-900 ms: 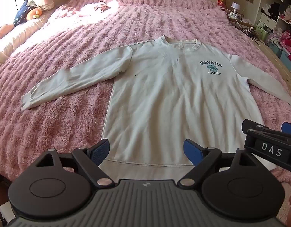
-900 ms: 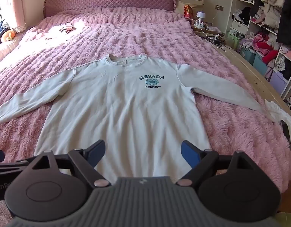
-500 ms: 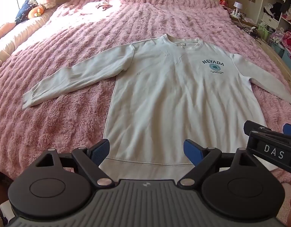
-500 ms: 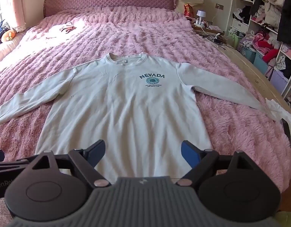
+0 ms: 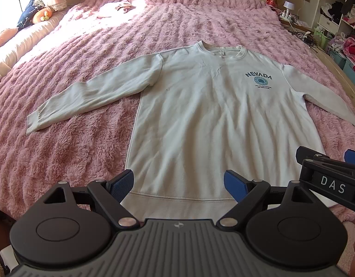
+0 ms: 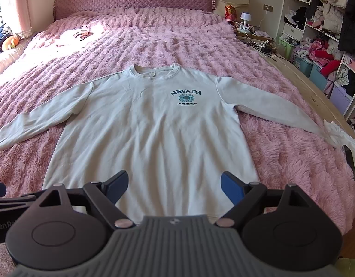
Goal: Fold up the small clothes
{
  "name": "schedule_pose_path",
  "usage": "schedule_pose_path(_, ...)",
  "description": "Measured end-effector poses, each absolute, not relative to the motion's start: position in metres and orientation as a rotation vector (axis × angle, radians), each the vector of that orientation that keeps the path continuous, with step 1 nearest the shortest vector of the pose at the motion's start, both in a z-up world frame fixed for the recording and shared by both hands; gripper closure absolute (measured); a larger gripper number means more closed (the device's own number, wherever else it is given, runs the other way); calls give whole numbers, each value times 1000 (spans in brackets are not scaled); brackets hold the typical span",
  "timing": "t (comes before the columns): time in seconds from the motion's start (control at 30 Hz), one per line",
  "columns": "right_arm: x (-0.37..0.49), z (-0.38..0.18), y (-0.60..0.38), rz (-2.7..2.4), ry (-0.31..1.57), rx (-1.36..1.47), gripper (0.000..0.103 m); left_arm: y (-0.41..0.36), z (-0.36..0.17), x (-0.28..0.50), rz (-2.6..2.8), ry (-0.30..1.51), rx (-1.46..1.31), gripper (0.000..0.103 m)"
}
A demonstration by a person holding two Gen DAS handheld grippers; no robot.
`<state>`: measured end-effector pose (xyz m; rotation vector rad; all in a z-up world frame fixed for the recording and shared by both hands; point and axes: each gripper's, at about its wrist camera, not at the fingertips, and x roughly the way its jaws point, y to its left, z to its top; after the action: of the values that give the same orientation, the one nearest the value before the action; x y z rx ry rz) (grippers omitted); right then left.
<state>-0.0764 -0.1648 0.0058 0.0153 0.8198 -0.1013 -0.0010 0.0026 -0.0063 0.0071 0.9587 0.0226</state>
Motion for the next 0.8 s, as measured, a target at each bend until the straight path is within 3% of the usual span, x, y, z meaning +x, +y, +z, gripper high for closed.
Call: schedule_pose_path(0.8, -75, 3, -161, -95, 818, 6, 20, 0, -5, 0, 26, 958, 9, 0)
